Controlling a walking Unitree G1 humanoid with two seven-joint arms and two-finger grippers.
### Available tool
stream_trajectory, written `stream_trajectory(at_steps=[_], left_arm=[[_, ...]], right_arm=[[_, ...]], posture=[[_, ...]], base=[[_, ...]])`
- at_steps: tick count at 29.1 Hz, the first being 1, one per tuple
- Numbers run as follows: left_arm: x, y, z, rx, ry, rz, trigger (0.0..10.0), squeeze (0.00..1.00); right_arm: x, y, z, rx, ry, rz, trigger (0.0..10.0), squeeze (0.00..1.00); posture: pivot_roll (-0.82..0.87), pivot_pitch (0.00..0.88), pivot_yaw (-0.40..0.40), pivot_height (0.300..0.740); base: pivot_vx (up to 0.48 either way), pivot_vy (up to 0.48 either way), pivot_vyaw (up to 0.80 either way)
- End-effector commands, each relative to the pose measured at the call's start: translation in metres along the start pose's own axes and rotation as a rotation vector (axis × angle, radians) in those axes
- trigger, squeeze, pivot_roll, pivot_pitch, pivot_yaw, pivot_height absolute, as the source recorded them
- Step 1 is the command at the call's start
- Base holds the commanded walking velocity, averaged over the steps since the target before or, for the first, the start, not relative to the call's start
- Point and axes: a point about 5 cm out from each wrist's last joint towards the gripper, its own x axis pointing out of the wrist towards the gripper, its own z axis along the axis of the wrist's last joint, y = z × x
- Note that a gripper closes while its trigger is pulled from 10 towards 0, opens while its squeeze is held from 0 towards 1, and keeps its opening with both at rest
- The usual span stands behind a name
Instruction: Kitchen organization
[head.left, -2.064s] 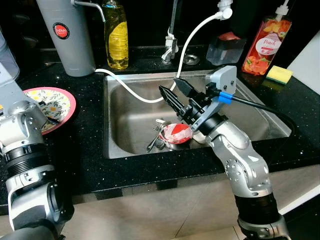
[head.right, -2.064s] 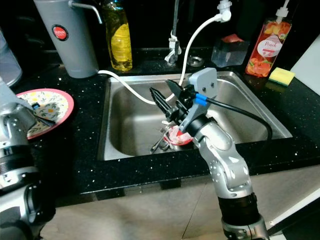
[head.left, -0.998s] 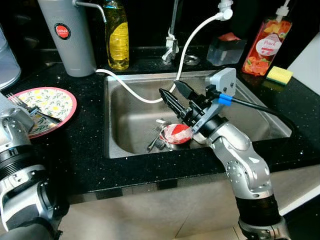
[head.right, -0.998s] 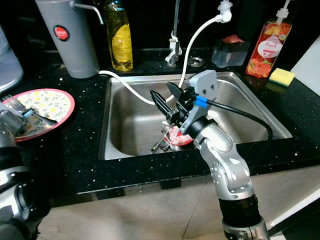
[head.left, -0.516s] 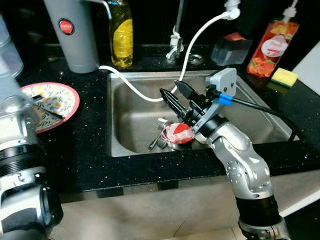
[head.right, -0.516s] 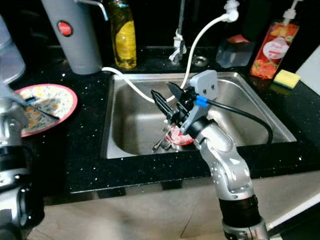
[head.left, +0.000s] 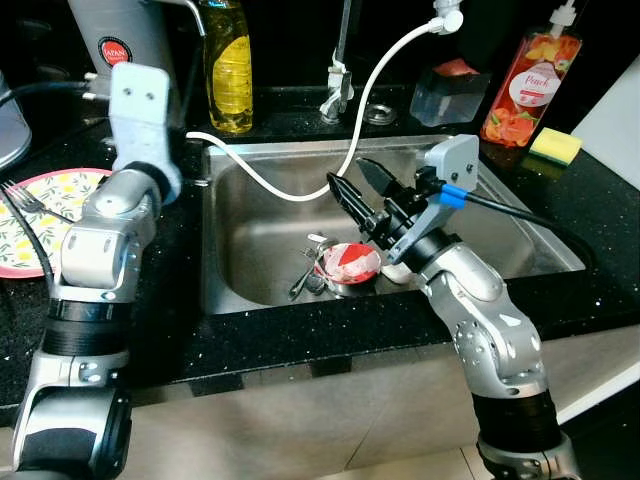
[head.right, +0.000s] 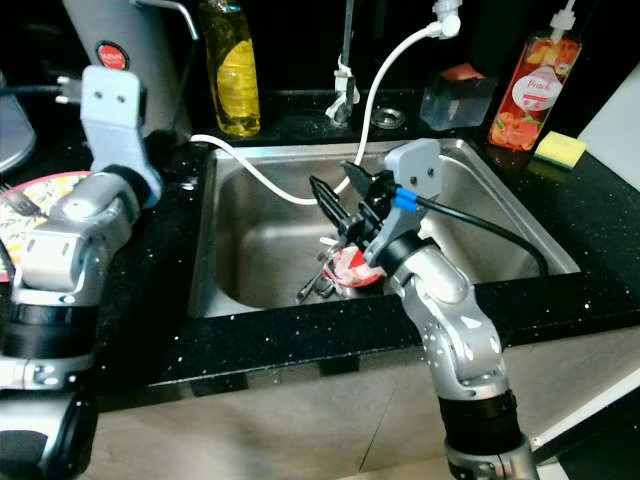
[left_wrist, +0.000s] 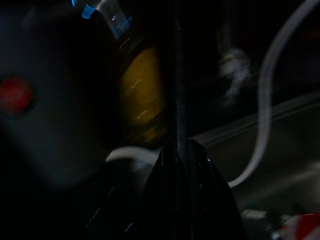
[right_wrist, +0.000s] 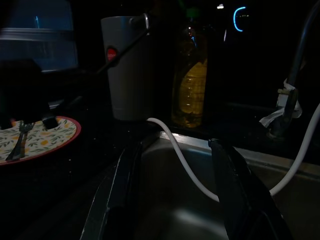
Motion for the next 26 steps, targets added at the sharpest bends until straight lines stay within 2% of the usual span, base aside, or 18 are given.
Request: stream_trajectory(at_steps=[1,3,4,8,10,11,12,13,15,16,17,18,19,21,23,25,26], left_arm=[[-0.005,-0.009,0.008,0.041,-0.056,-0.075,10.0,0.0],[-0.007,-0.017,0.013,0.03,-0.082,-0.144,10.0,0.0],[-0.006,-0.021,0.011,0.04,-0.065,-0.167,10.0,0.0],[-0.003,-0.034,0.007,0.051,-0.043,-0.209,10.0,0.0],[-0.001,-0.045,0.012,0.002,-0.085,-0.234,10.0,0.0],[-0.001,-0.048,0.015,-0.023,-0.114,-0.243,10.0,0.99],[0.001,-0.052,0.021,-0.093,-0.162,-0.244,10.0,1.0],[0.001,-0.052,0.021,-0.093,-0.162,-0.244,10.0,1.0],[0.0,-0.054,0.036,-0.156,-0.275,-0.26,10.0,1.0],[0.0,-0.054,0.036,-0.156,-0.275,-0.26,10.0,1.0],[-0.002,-0.054,0.042,-0.174,-0.317,-0.26,10.0,1.0],[-0.008,-0.044,0.068,-0.293,-0.465,-0.238,10.0,0.0],[-0.008,-0.044,0.068,-0.293,-0.465,-0.238,10.0,0.0],[-0.014,-0.033,0.085,-0.344,-0.577,-0.209,10.0,0.0],[-0.018,-0.024,0.095,-0.371,-0.63,-0.217,10.0,0.0],[-0.02,-0.018,0.1,-0.375,-0.648,-0.22,10.0,0.0],[-0.018,-0.018,0.096,-0.337,-0.616,-0.212,10.0,0.0]], right_arm=[[-0.001,-0.005,0.005,-0.014,-0.024,-0.031,10.0,0.0],[0.0,-0.008,0.006,-0.015,-0.035,-0.059,10.0,0.0],[0.0,-0.009,0.007,-0.016,-0.041,-0.077,10.0,0.0],[0.002,-0.015,0.009,-0.024,-0.056,-0.136,10.0,0.0],[0.003,-0.021,0.011,-0.035,-0.072,-0.195,10.0,0.0],[0.002,-0.025,0.012,-0.044,-0.079,-0.218,10.0,0.0],[0.001,-0.029,0.014,-0.059,-0.086,-0.25,10.0,0.0],[0.001,-0.029,0.014,-0.059,-0.086,-0.25,10.0,0.0],[0.001,-0.031,0.016,-0.061,-0.095,-0.27,10.0,0.0],[0.001,-0.031,0.016,-0.061,-0.095,-0.27,10.0,0.0],[0.001,-0.031,0.016,-0.061,-0.096,-0.273,10.0,0.0],[0.001,-0.032,0.017,-0.064,-0.103,-0.287,10.0,0.0],[0.001,-0.032,0.017,-0.064,-0.103,-0.287,10.0,0.0],[0.001,-0.033,0.017,-0.065,-0.111,-0.3,10.0,0.0],[0.001,-0.034,0.018,-0.062,-0.117,-0.311,10.0,0.0],[0.001,-0.034,0.018,-0.063,-0.123,-0.318,10.0,0.0],[0.002,-0.034,0.018,-0.063,-0.126,-0.32,10.0,0.0]], posture=[[0.08,0.0,-0.018,0.74],[0.08,0.0,-0.018,0.74],[0.08,0.0,-0.02,0.74],[0.08,0.0,-0.02,0.74],[0.08,0.0,-0.017,0.74],[0.07,0.0,-0.019,0.74],[0.07,0.0,-0.021,0.74],[0.07,0.0,-0.021,0.74],[0.07,0.0,-0.022,0.74],[0.07,0.0,-0.022,0.74],[0.07,0.0,-0.022,0.74],[0.07,0.0,-0.022,0.74],[0.07,0.0,-0.022,0.74],[0.07,0.0,-0.018,0.74],[0.07,0.0,-0.018,0.74],[0.07,0.0,-0.018,0.74],[0.07,0.0,-0.019,0.74]], base=[[0.0,0.0,0.0],[0.0,0.0,0.0],[0.0,0.0,0.0],[0.0,0.0,0.0],[0.0,0.0,0.0],[0.0,0.0,0.0],[0.0,0.0,0.0],[0.0,0.0,0.0],[0.0,0.0,0.0],[0.0,0.0,0.0],[0.0,0.0,0.0],[0.0,0.0,0.0],[0.0,0.0,0.0],[0.0,0.0,0.0],[0.0,0.0,0.0],[0.0,0.0,0.0],[0.0,0.0,0.0]])
